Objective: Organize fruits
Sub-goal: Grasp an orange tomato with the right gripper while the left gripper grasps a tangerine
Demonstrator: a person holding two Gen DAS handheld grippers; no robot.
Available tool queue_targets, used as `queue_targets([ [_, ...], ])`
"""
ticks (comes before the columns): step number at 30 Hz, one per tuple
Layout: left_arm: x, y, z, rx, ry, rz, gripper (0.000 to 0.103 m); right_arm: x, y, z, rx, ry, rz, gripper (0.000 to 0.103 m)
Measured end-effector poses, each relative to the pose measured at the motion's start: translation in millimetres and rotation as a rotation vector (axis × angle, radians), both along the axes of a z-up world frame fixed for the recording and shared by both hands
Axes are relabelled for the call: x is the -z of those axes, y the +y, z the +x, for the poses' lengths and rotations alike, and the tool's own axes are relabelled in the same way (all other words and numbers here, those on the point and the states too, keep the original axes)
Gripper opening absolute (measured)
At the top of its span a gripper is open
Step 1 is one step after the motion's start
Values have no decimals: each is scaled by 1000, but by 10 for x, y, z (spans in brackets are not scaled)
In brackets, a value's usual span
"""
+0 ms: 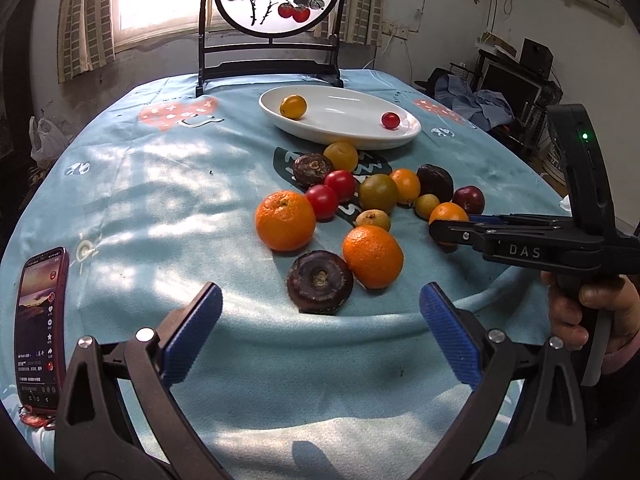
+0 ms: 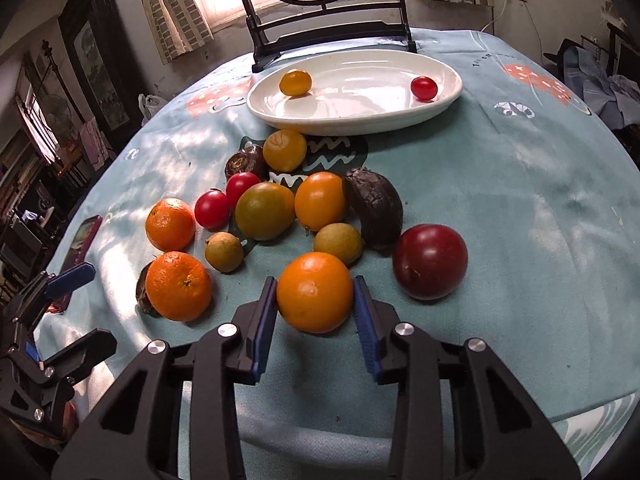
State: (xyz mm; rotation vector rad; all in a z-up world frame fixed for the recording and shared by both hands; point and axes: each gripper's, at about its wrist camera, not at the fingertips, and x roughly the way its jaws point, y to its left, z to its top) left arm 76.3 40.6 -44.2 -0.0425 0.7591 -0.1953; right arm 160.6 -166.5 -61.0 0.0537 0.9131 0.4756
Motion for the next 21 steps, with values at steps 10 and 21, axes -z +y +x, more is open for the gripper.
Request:
queue_targets([
  [10, -89, -382, 293, 213, -21, 123, 84, -27, -132, -128, -39, -28, 115, 38],
  [21, 64, -510, 526, 358, 71, 207, 65, -3, -181, -102, -37, -3, 150, 38],
])
